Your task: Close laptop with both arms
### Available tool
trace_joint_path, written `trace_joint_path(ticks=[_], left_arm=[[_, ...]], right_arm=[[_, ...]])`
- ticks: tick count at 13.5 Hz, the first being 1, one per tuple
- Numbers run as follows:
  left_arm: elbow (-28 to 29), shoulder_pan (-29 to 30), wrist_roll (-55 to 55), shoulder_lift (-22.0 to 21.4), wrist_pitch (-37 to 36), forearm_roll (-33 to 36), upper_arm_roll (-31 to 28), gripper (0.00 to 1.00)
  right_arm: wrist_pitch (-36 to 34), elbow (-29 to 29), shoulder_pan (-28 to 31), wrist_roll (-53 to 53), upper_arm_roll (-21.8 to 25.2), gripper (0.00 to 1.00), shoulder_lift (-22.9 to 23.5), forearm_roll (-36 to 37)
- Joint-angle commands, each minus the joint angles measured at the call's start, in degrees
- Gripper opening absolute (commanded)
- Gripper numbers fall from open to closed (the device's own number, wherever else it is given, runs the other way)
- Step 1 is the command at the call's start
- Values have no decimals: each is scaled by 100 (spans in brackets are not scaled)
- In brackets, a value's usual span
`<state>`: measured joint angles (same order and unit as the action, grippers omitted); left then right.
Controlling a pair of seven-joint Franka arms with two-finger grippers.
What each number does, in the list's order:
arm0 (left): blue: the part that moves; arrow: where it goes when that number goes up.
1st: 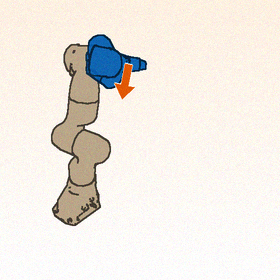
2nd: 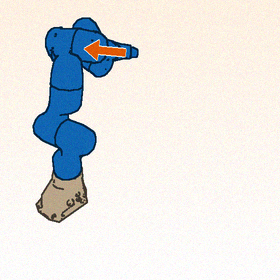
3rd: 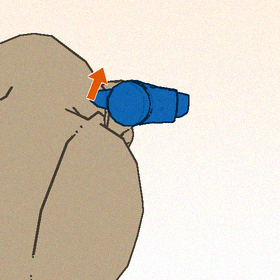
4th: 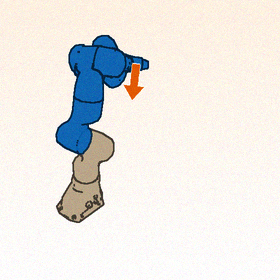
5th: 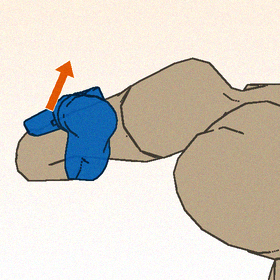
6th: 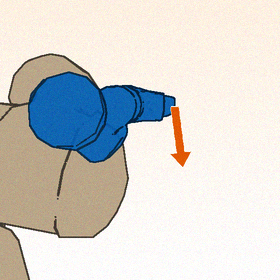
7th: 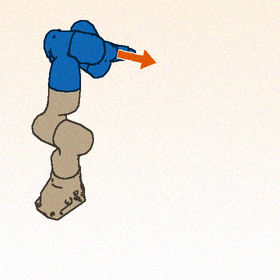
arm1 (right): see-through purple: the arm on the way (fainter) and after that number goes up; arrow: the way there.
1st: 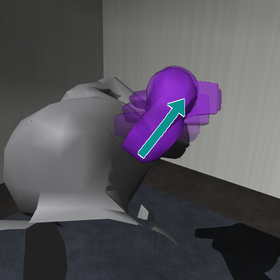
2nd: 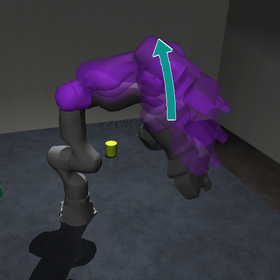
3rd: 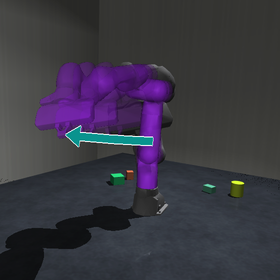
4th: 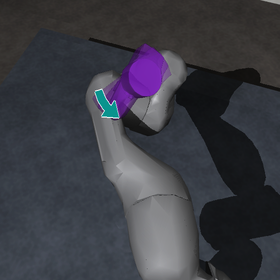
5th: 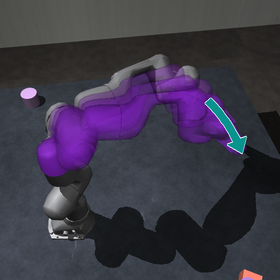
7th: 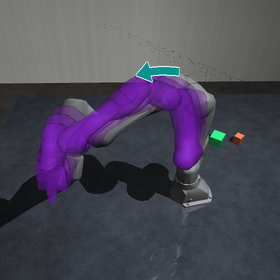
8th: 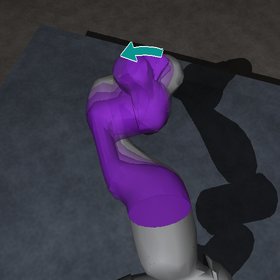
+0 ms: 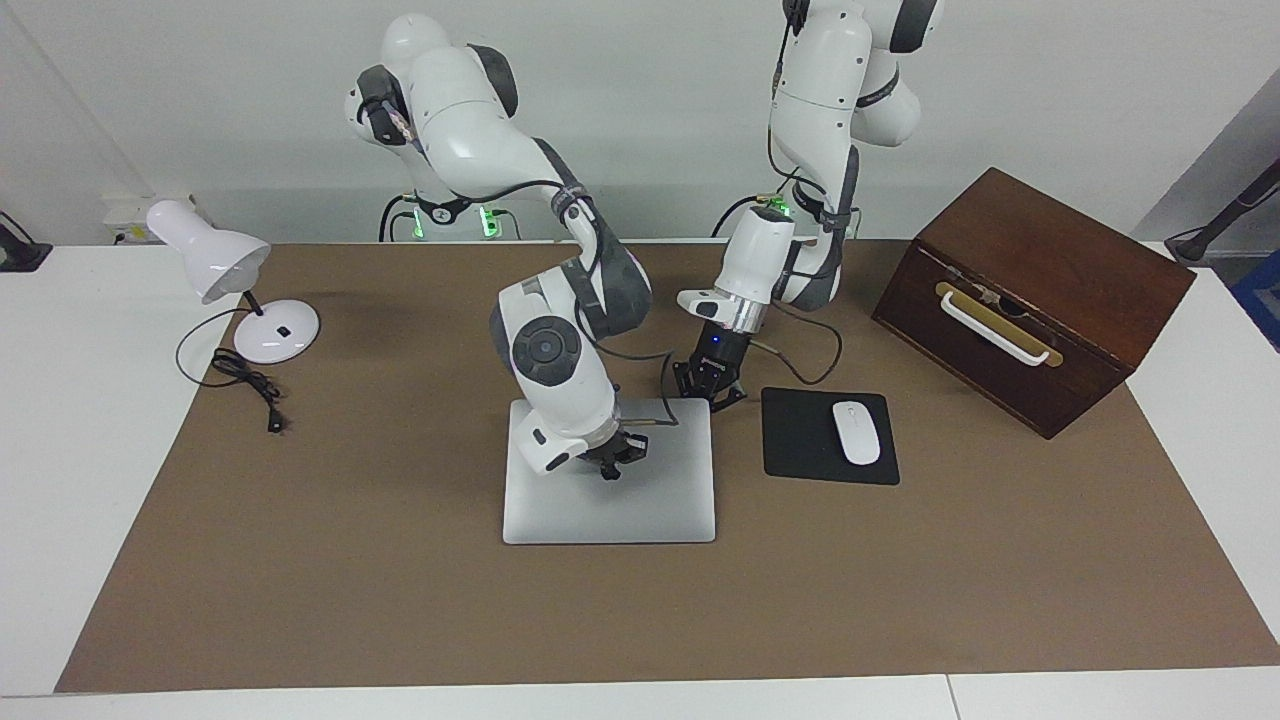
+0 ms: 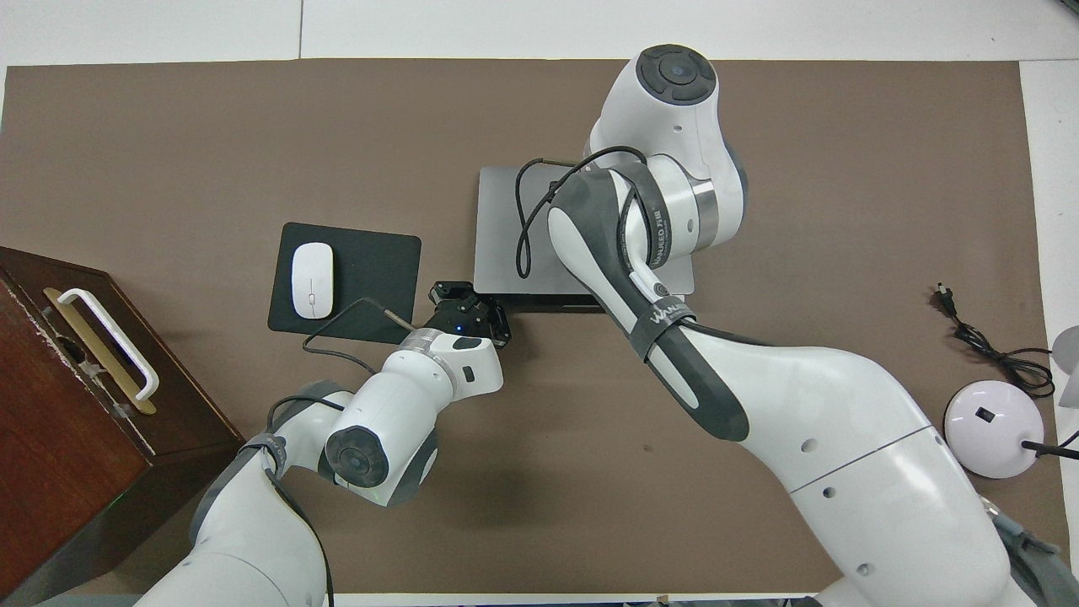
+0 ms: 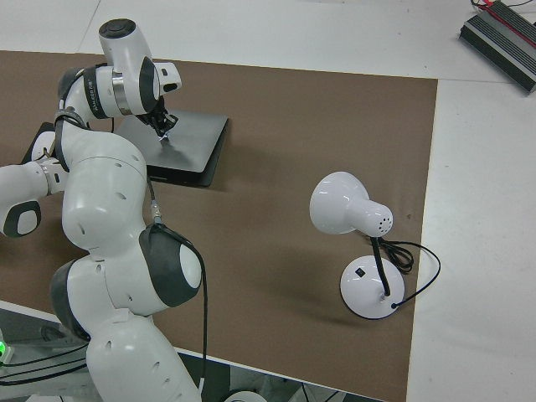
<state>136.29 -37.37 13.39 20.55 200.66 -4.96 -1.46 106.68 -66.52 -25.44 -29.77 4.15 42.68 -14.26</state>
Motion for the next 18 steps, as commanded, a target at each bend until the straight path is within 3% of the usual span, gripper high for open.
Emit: trace_joint_path(ticks=[1, 6, 9, 12, 14, 15, 17, 18], left_arm=[[47, 151, 191, 582, -54, 4, -100, 0], [47, 169, 173, 582, -54, 4, -100, 0], [3, 204, 94, 582, -62, 4, -91, 0], [-14, 204, -29, 547, -62, 4, -91, 0], [-6, 248, -55, 503, -80, 4, -91, 0], [3, 300, -55, 451, -115, 4, -82, 0], [21, 301, -82, 249, -412, 4, -82, 0], [21, 309, -82, 109, -632, -5, -82, 0]], right_arm=[[-524, -20, 301, 373, 77, 0, -610, 1], [-1570, 270, 803, 2156, 472, 0, -1348, 89], [-1598, 209, 1057, 3176, 482, 0, -1841, 1035], [-1222, -552, 1480, 4136, 447, 0, -2657, 1363], [-862, -1395, 1891, 4094, -77, 0, -3324, 1819], [-677, -1739, 2276, 3998, -533, 19, -3563, 1934], [-552, -1970, 2684, 3725, -871, 77, -3758, 1953], [-596, -2040, 2719, 3481, -872, 91, -3819, 1892]])
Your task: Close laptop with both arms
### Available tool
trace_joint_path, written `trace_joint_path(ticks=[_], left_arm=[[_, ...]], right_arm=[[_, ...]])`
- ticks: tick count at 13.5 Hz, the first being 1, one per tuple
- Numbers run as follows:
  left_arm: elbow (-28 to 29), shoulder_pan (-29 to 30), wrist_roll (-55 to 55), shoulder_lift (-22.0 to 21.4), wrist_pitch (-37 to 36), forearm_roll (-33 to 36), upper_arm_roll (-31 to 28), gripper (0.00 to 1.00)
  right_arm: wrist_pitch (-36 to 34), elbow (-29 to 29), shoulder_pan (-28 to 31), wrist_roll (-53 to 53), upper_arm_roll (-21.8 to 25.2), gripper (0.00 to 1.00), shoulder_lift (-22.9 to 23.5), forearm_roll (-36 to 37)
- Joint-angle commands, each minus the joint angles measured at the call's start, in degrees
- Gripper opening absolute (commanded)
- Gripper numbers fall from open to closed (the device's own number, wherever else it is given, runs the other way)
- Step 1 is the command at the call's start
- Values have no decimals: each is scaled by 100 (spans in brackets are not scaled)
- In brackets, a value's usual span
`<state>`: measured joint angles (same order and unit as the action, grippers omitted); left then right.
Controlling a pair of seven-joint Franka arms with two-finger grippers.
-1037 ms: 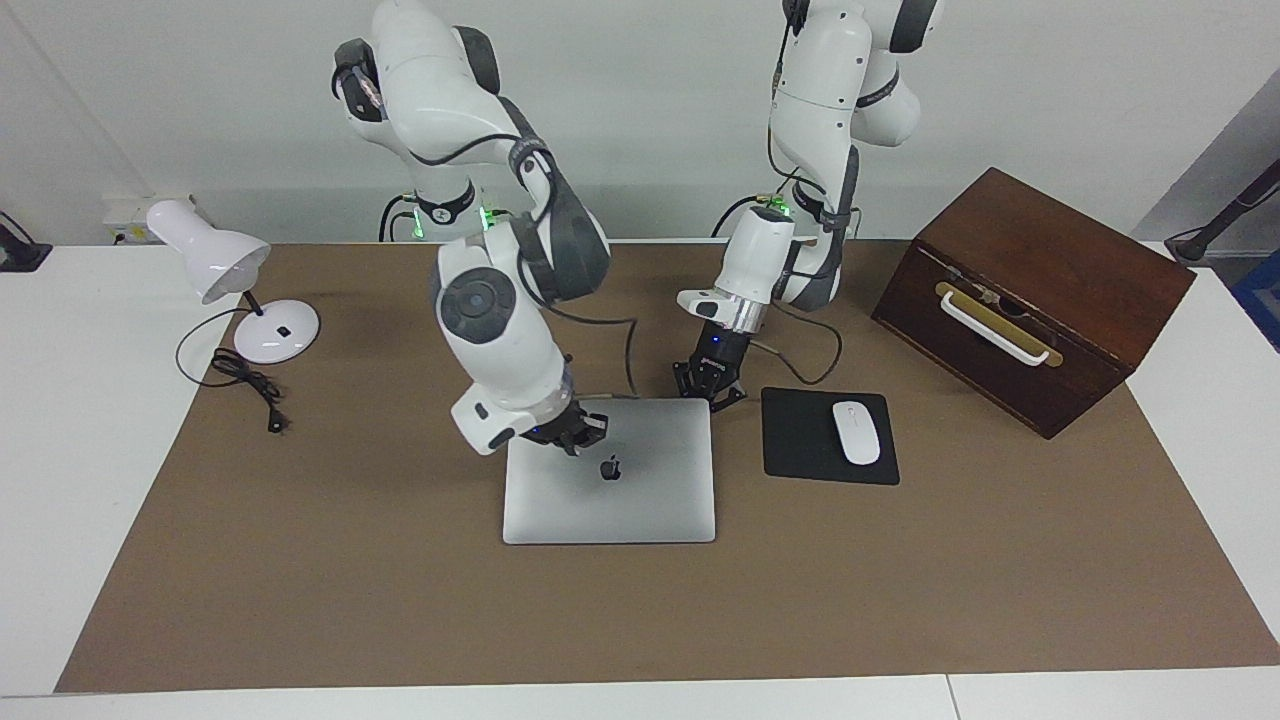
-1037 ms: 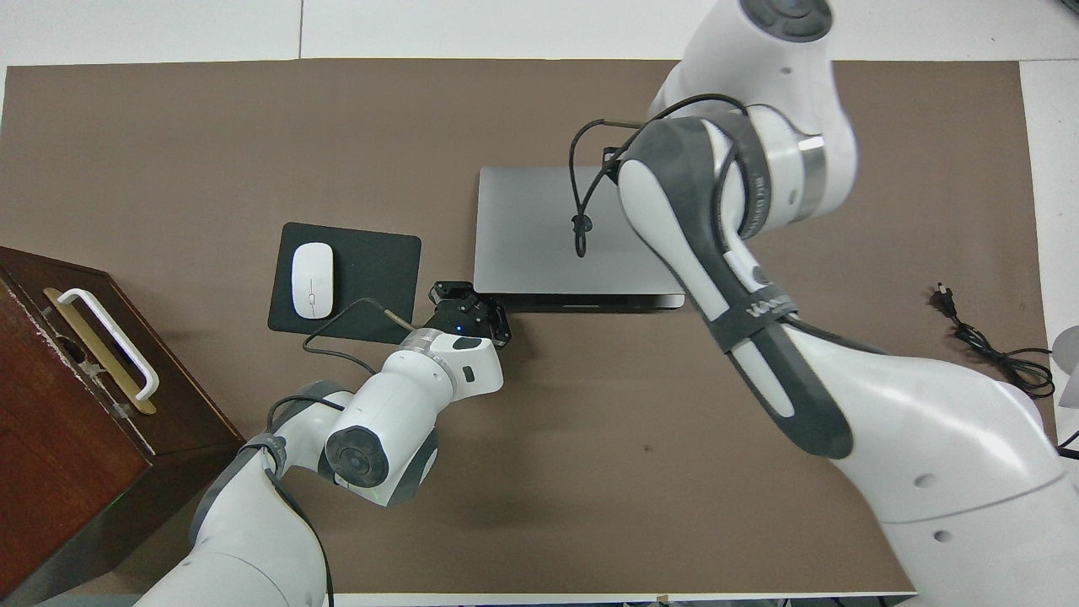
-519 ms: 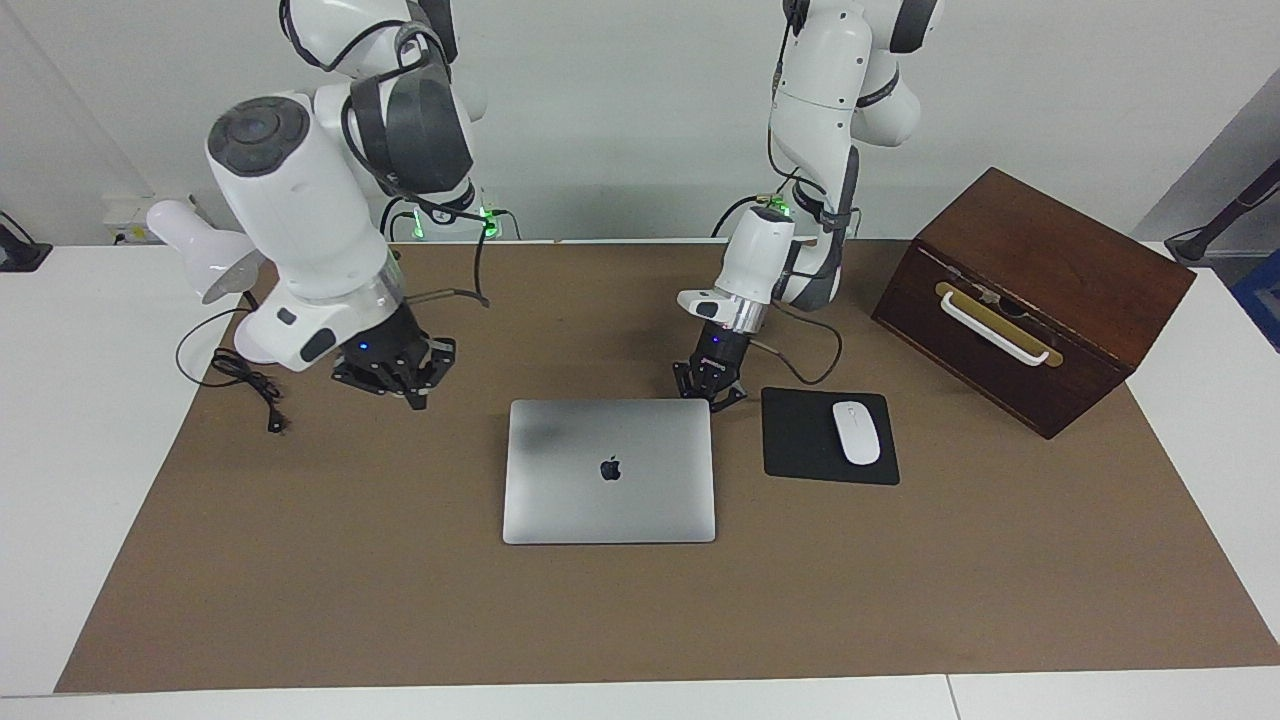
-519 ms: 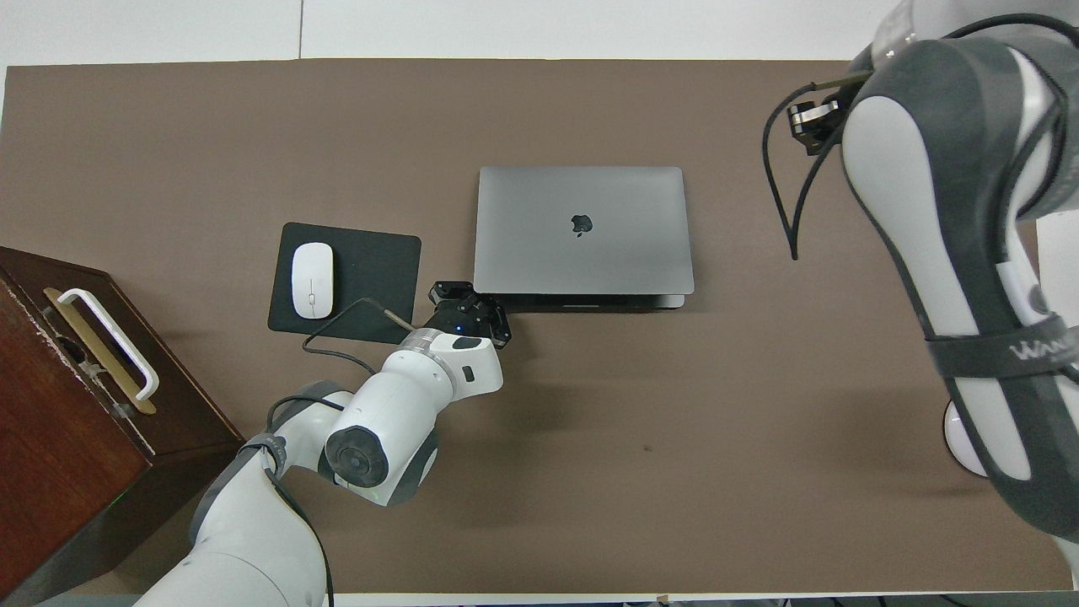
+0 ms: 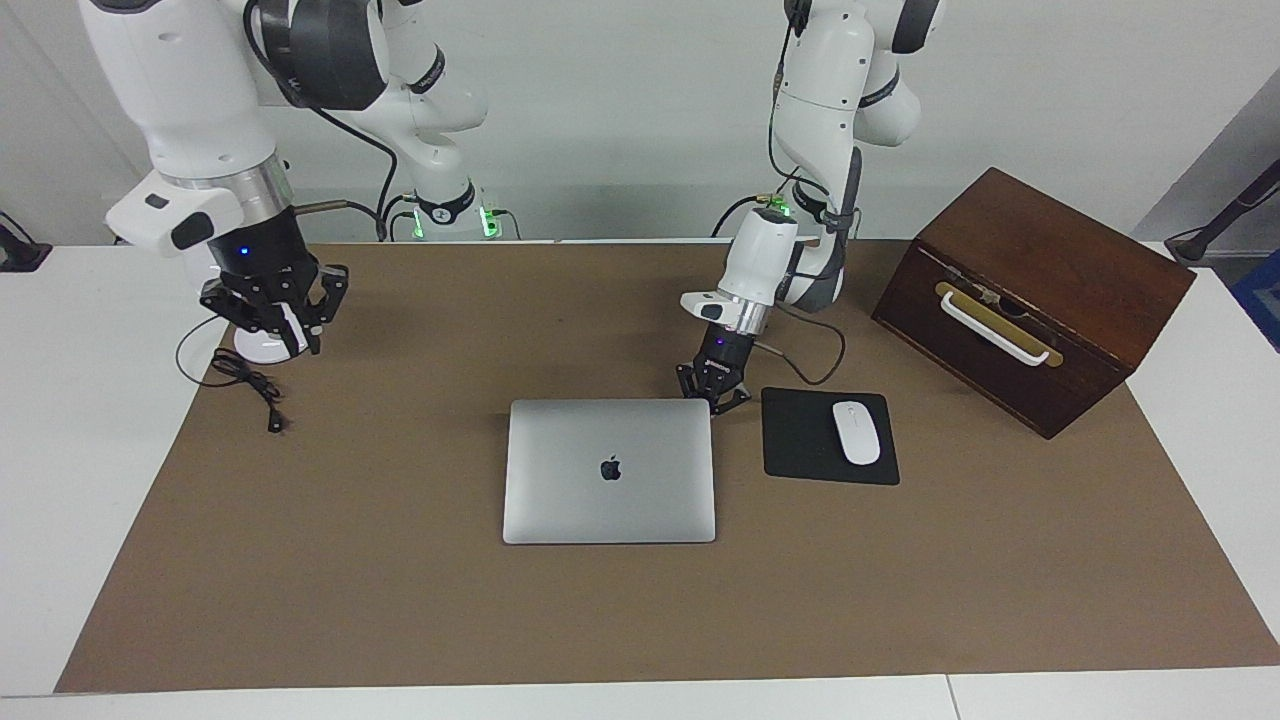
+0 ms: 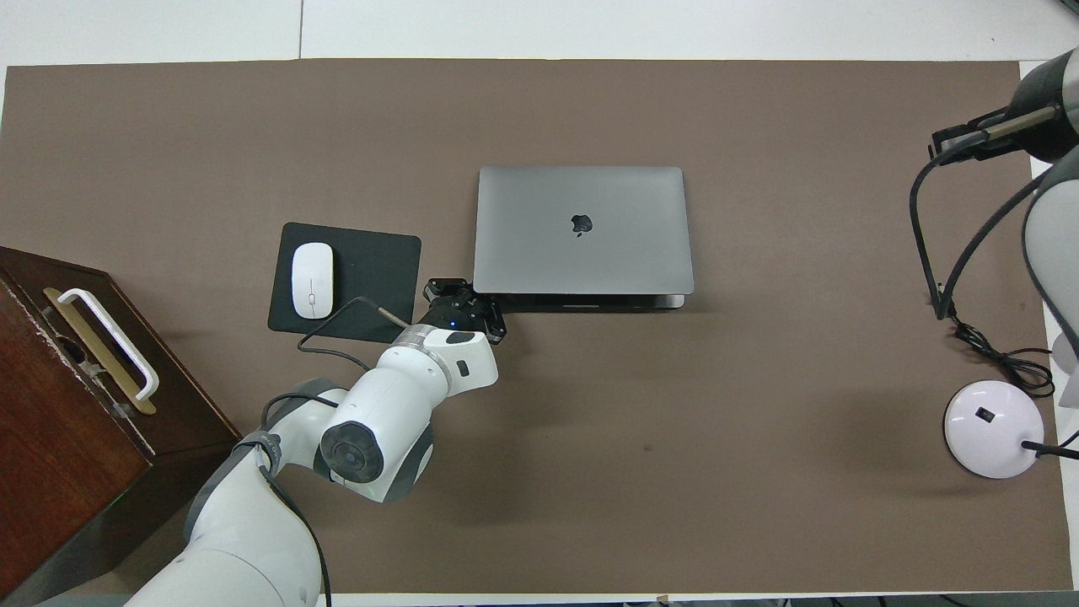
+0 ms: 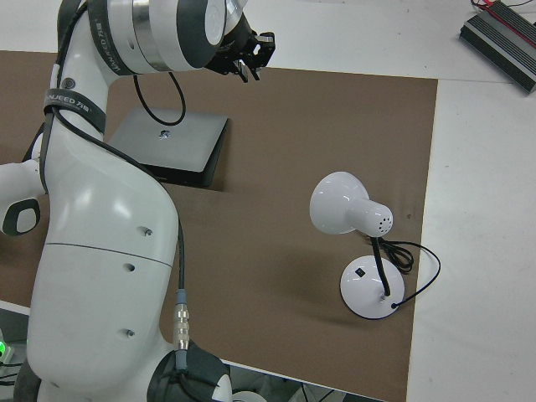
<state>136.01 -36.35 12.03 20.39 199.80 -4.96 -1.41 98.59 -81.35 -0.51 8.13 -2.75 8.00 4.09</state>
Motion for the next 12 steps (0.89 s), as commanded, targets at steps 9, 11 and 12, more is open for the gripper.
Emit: trace_joint_path(ticks=[9, 11, 12], left_arm=[[-22, 558, 53, -1905, -3752, -57, -96, 0], [-293, 743, 45, -2161, -4586, -66, -105, 0], [-538, 857, 36, -2232, -5077, -75, -113, 0]], right_arm=[[301, -1182, 543, -1033, -182, 100, -774, -303], [318, -1138, 543, -1015, -182, 100, -739, -303], [301, -1129, 543, -1006, -182, 100, -739, -303]])
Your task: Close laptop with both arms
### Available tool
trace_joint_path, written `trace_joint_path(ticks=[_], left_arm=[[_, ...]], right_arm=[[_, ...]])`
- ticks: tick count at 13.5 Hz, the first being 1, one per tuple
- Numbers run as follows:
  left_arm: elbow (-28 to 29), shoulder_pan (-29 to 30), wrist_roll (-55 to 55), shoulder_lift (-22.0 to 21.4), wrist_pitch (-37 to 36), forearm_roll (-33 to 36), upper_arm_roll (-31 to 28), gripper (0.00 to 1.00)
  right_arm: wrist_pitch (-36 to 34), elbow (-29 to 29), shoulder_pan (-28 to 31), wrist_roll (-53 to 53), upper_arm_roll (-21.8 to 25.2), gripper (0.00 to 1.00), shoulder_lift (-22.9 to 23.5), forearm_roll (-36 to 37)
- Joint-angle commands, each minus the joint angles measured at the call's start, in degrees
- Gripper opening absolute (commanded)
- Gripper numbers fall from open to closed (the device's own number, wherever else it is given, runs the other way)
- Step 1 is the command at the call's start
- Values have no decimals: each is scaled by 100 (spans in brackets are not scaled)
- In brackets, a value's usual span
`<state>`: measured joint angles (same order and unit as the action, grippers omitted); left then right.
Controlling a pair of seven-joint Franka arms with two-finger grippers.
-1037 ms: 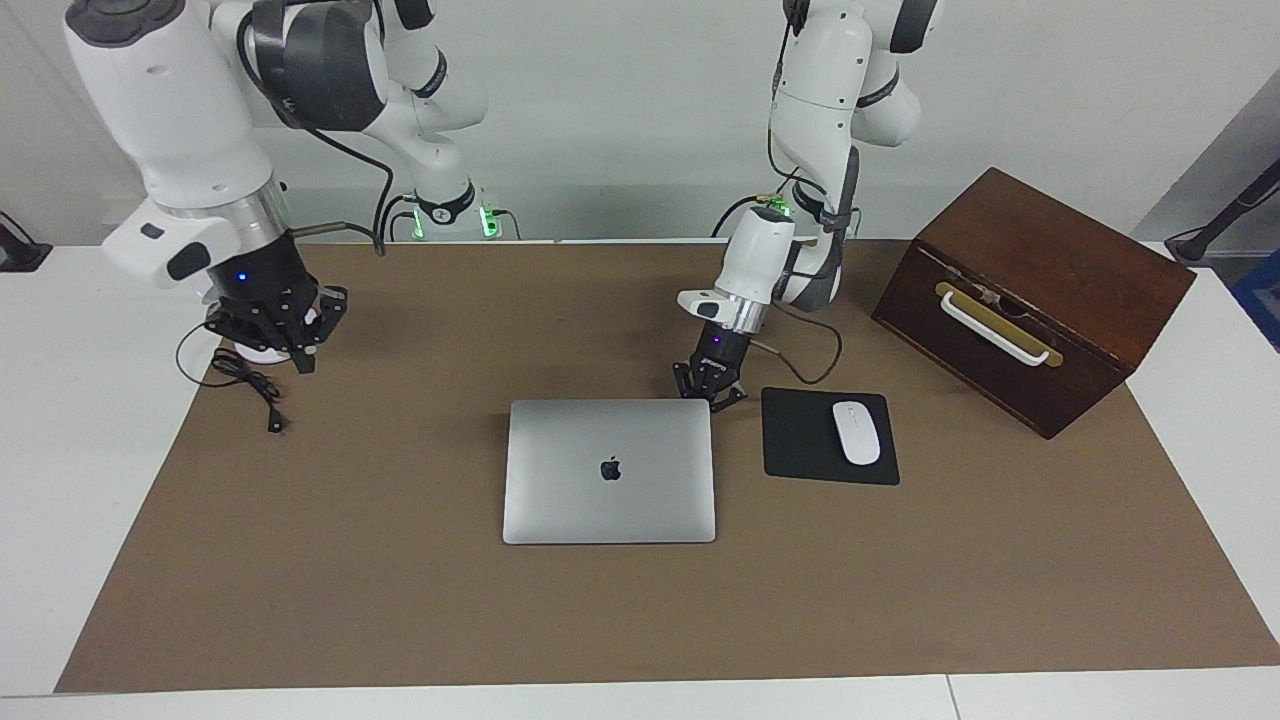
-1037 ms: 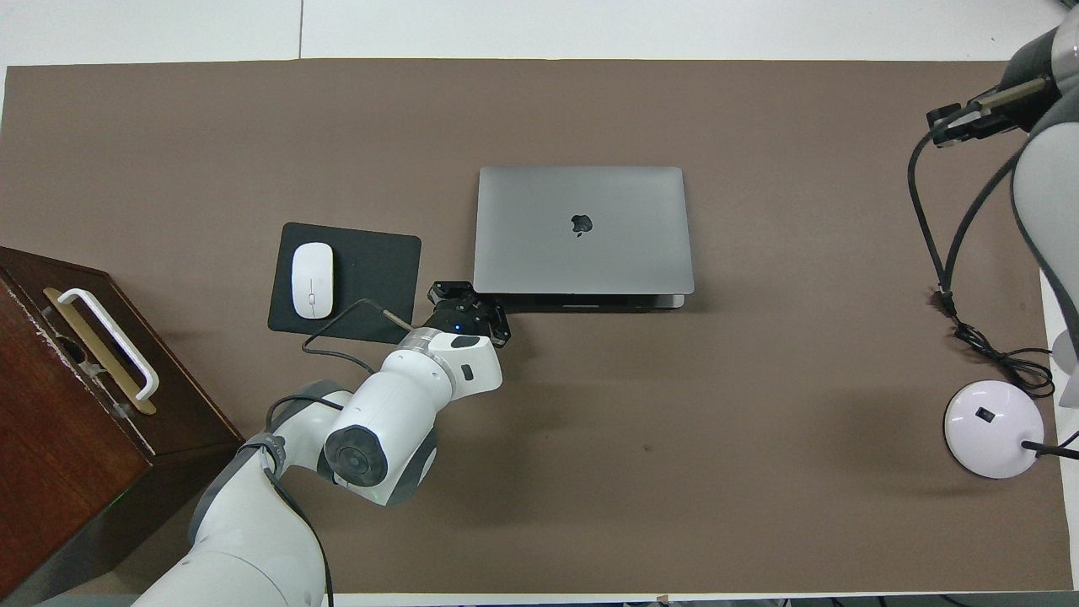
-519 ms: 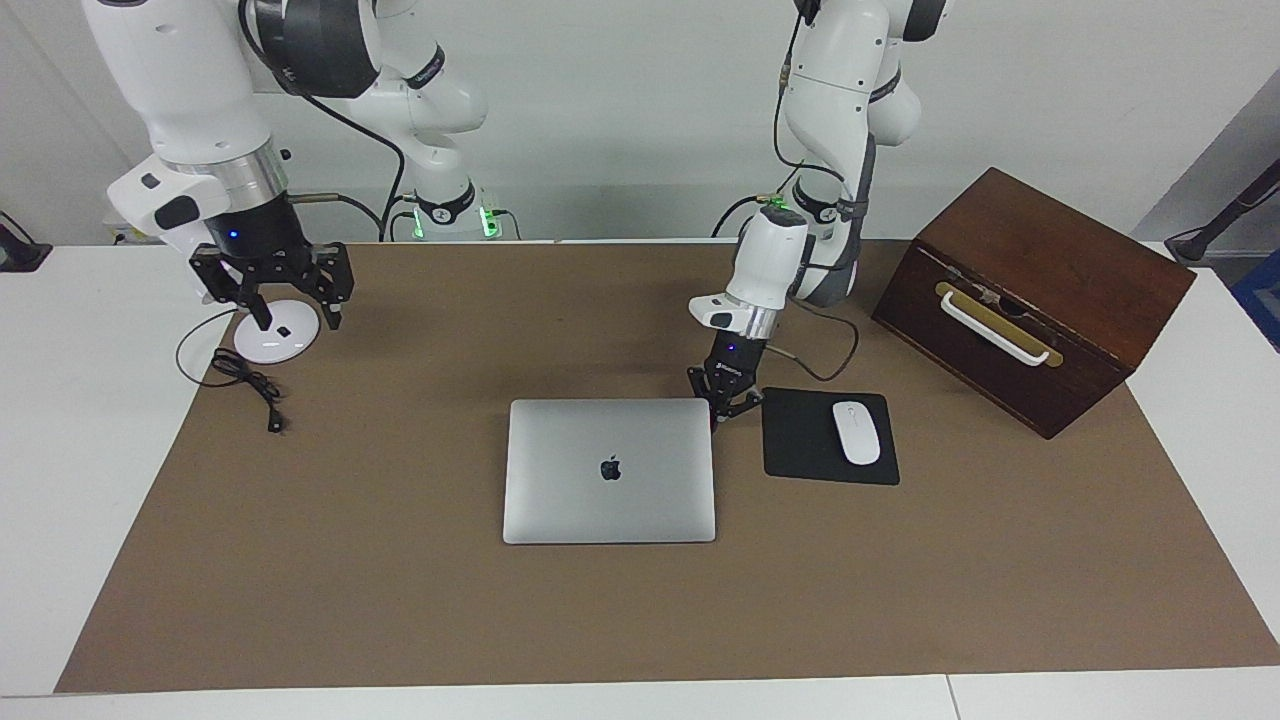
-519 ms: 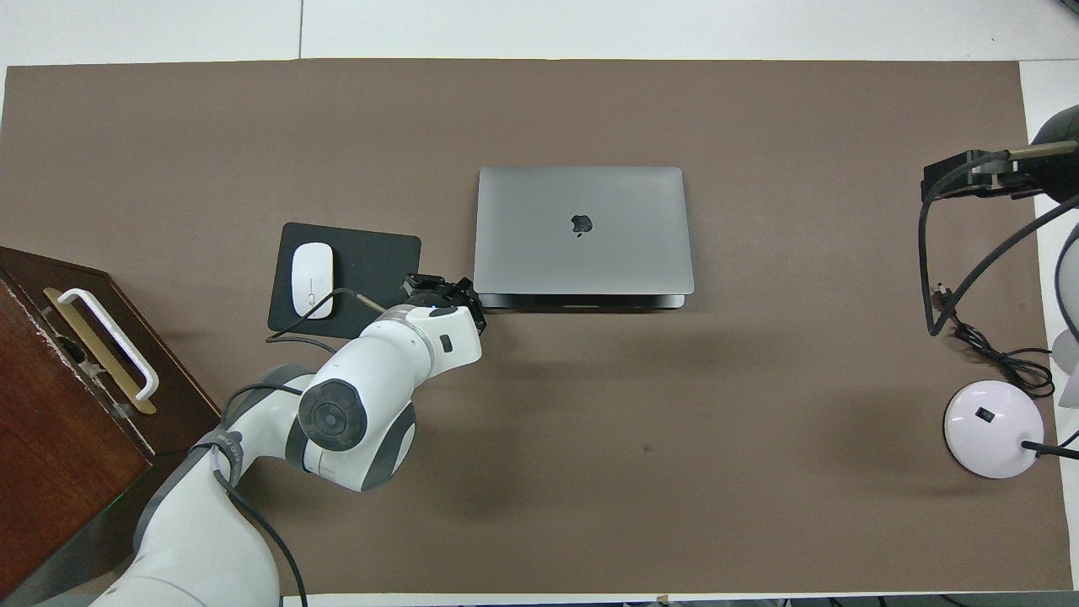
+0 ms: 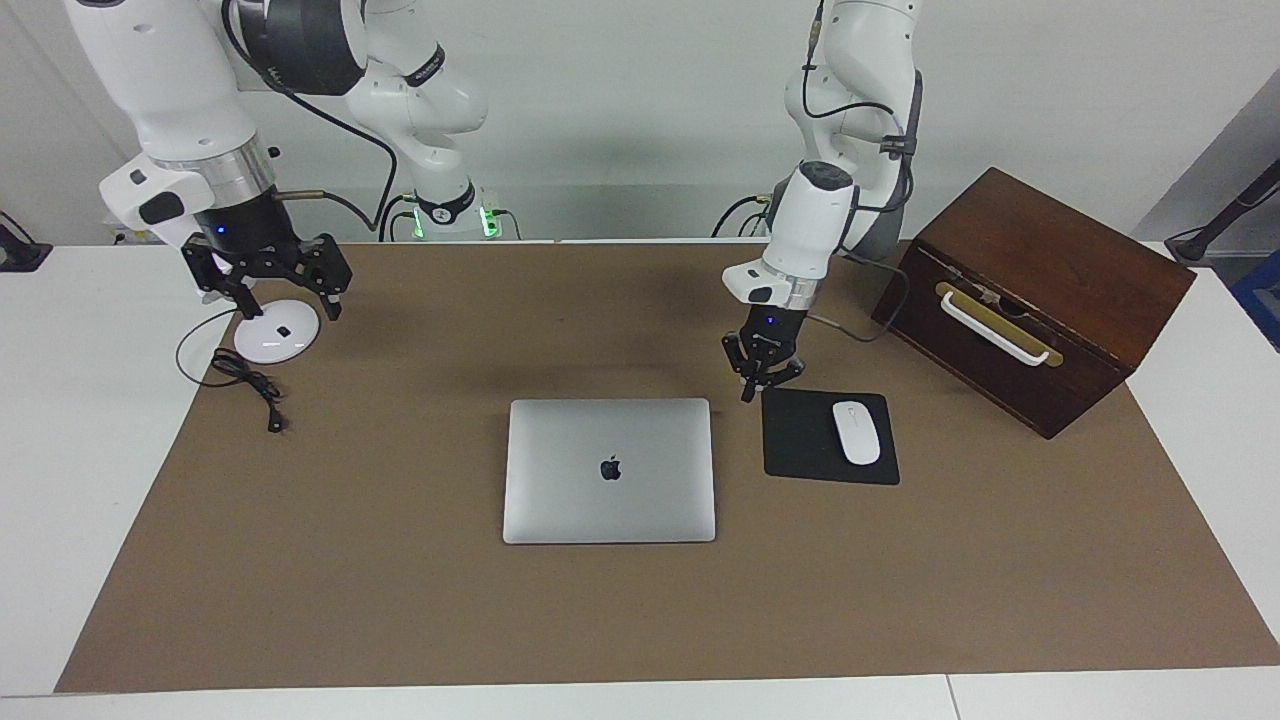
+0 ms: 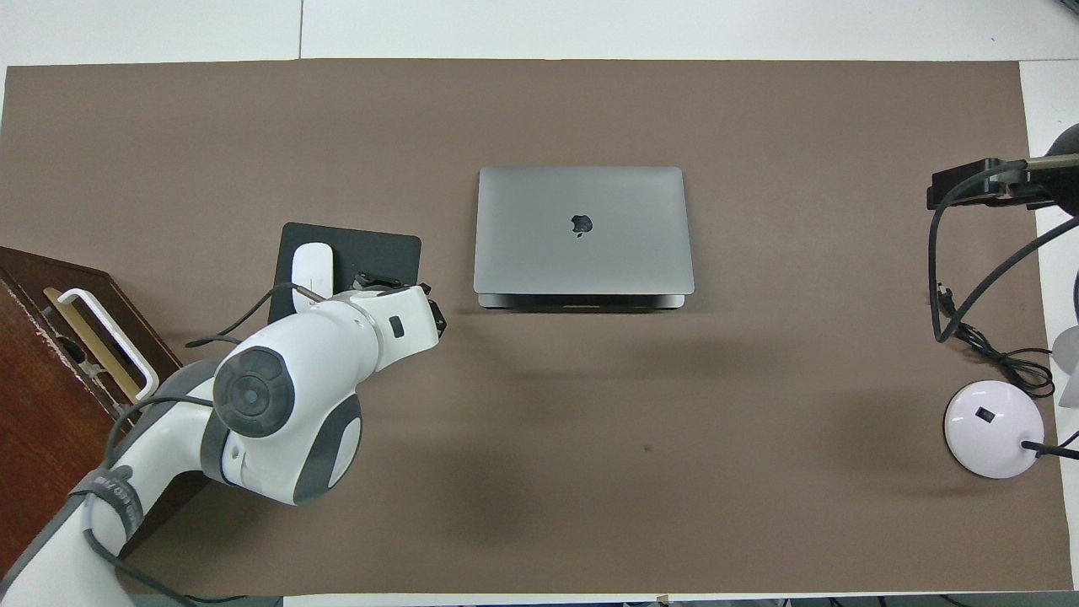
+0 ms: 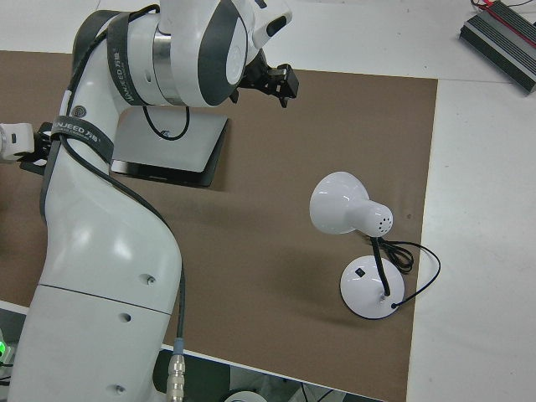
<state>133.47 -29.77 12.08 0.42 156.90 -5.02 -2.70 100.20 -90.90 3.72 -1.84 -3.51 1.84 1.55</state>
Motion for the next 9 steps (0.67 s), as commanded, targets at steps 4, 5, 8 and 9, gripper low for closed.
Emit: trace_joint_path(ticks=[4, 5, 8, 9], left_arm=[[-1347, 752, 31, -306, -2511, -69, -37, 0], [-1610, 927, 31, -341, -2898, -69, -38, 0], [-2271, 1393, 22, -306, -4006, -60, -46, 0], [-2342, 1569, 14, -341, -4261, -34, -46, 15]], right_arm=[[-473, -86, 111, 8, -106, 100, -166, -6], [-571, -51, 111, 25, -106, 100, -175, -23], [-1246, 763, 137, 78, -80, 100, 78, -94], [-1423, 949, 146, 96, -80, 100, 193, -85]])
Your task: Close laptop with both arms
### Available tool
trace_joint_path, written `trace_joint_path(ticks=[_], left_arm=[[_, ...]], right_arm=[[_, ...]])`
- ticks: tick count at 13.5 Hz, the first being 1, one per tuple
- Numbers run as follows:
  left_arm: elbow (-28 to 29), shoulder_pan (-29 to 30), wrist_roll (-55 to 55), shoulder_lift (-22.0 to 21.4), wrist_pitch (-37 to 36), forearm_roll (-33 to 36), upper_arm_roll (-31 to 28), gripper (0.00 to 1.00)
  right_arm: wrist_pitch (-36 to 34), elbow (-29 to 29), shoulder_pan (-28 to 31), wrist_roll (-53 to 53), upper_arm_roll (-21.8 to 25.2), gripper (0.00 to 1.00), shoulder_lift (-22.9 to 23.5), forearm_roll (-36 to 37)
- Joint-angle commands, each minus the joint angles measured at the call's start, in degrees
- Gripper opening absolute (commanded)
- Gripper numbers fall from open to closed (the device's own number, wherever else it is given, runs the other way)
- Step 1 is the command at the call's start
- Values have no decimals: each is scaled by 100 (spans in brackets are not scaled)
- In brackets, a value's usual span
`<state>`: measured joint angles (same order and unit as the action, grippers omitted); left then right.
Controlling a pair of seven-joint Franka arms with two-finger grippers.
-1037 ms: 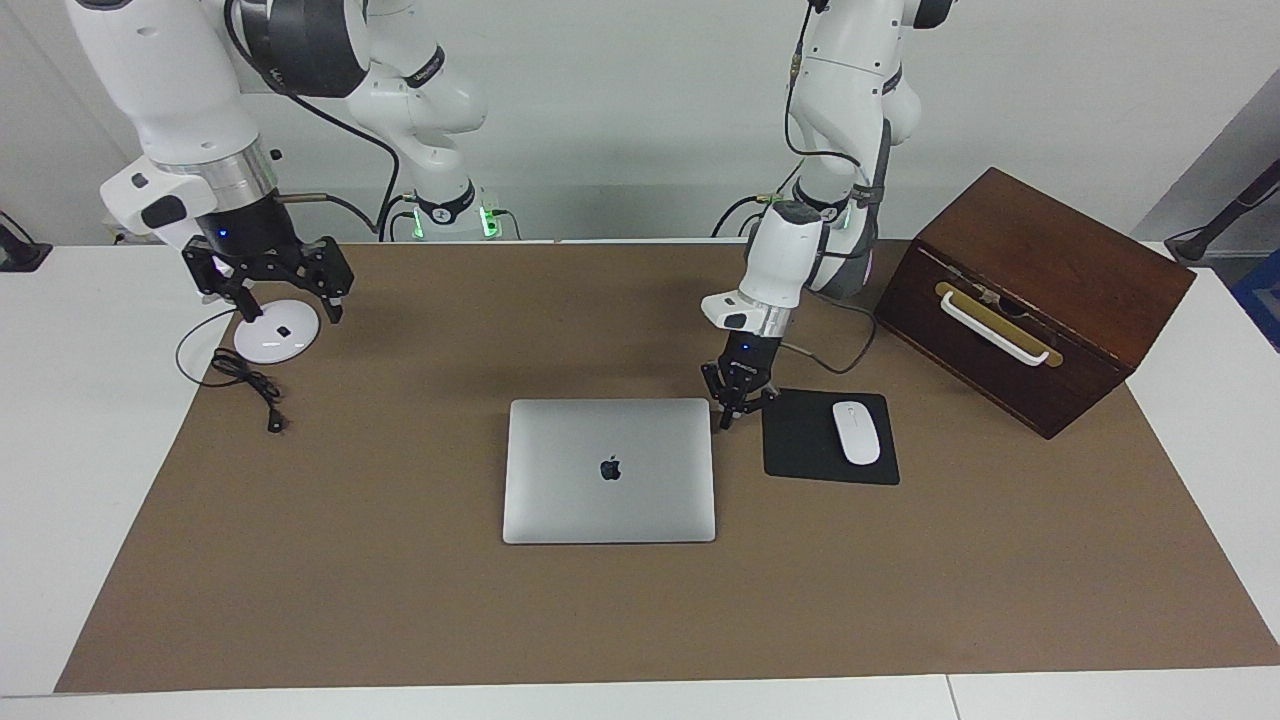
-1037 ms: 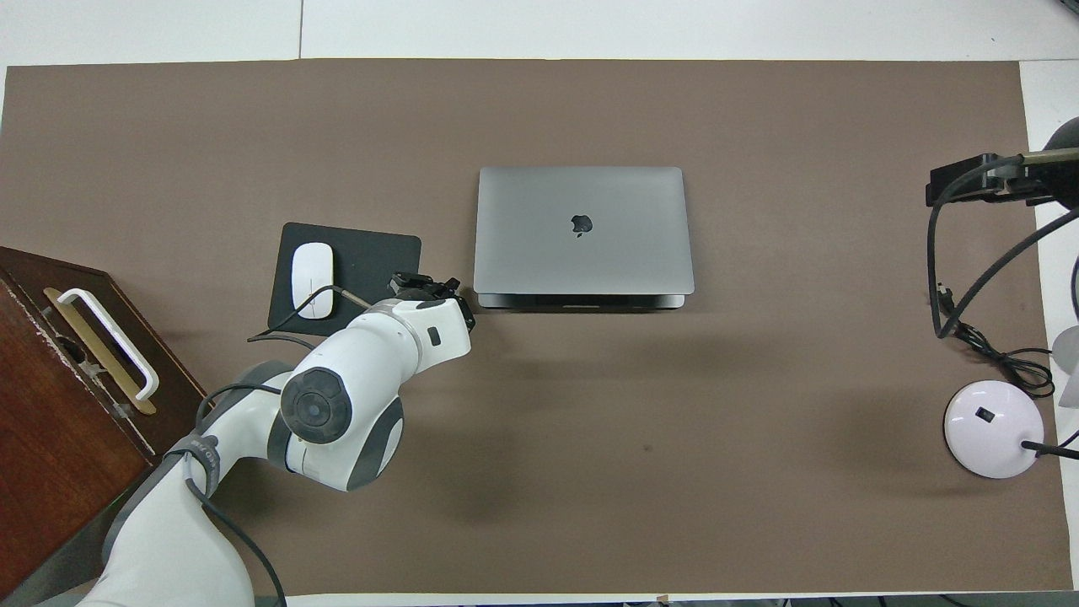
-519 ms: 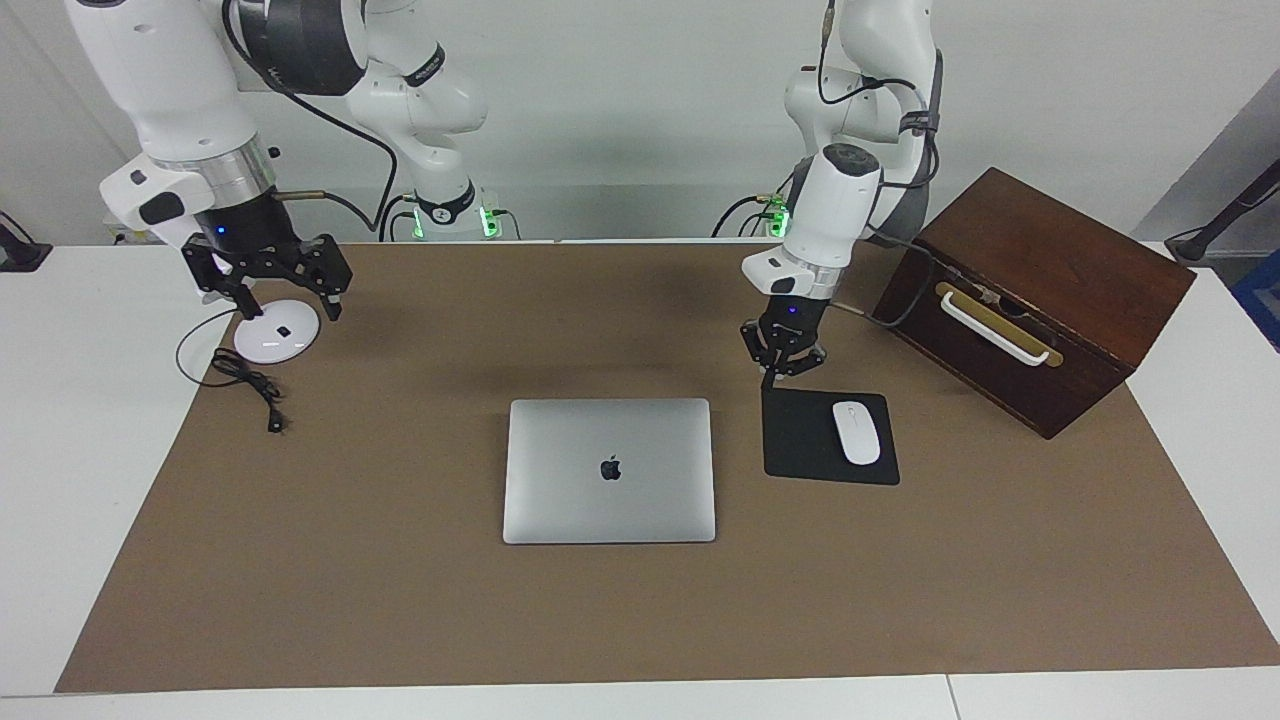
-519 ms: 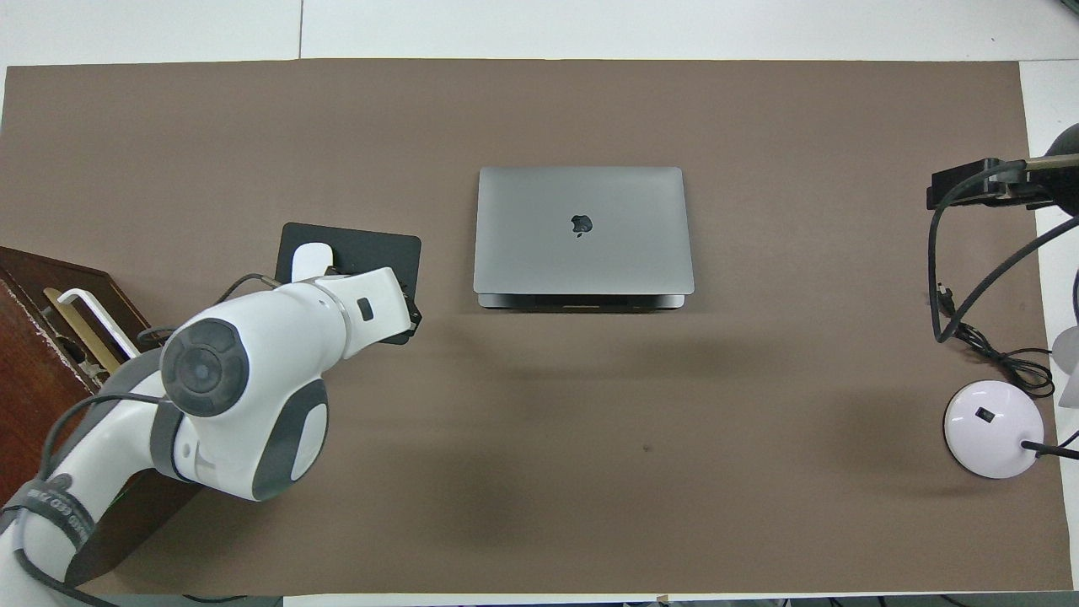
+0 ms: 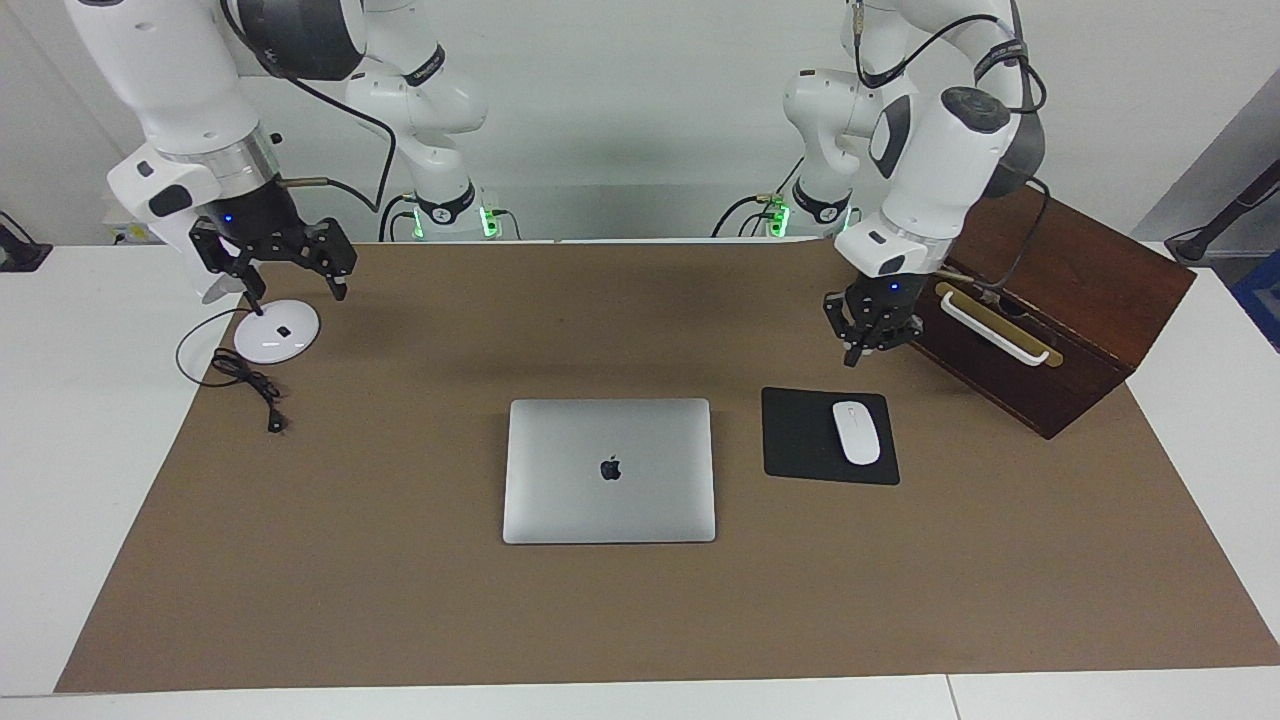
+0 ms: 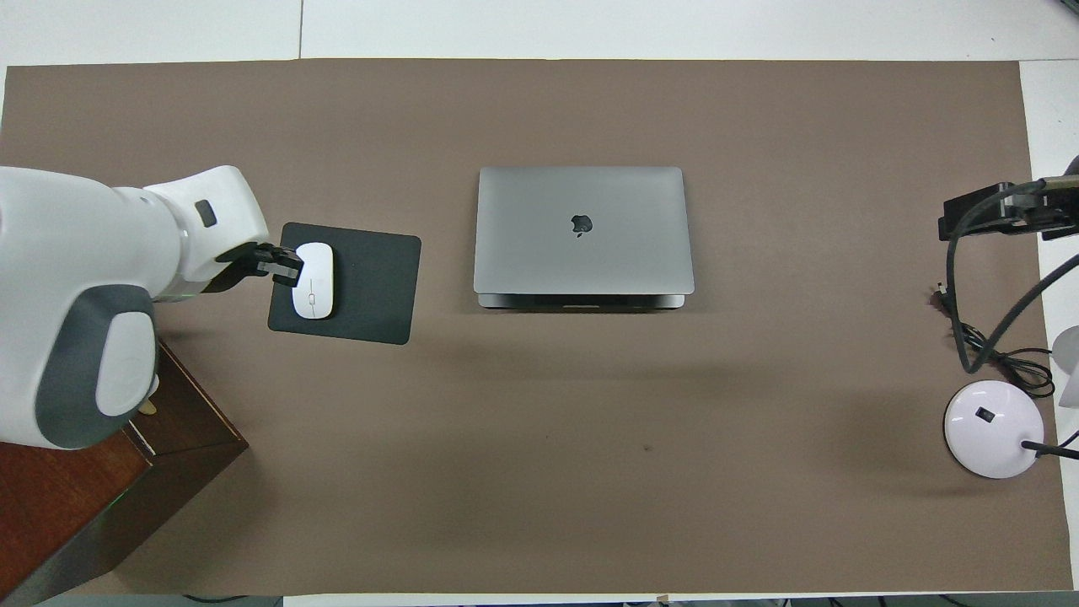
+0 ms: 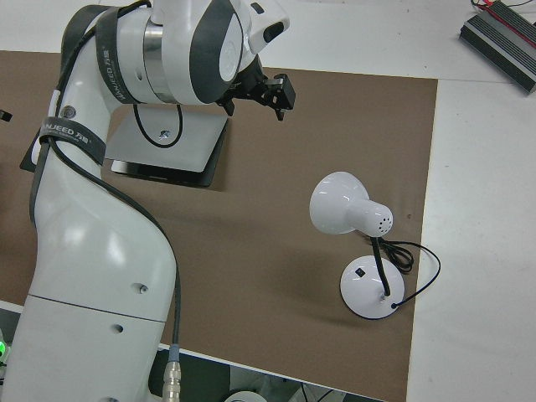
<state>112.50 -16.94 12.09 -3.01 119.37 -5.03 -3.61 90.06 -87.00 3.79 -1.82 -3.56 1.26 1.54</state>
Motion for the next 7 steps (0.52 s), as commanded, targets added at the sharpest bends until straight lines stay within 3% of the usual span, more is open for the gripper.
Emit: trace_joint_path(ticks=[1, 2, 6, 7], left_arm=[[-281, 435, 13, -59, -703, -24, 45, 39], [-307, 567, -5, -129, -853, -16, 45, 62], [-720, 1130, -5, -165, -1529, 2, 53, 100], [-834, 1253, 4, -165, -1653, 11, 45, 100]], right_arm=[[-436, 552, 140, 155, -66, 100, 252, -92], [-445, 552, 148, 190, -66, 100, 269, -92], [-437, 561, -254, 252, 354, 100, 296, -84], [-437, 561, -378, 252, 573, 100, 296, -101]])
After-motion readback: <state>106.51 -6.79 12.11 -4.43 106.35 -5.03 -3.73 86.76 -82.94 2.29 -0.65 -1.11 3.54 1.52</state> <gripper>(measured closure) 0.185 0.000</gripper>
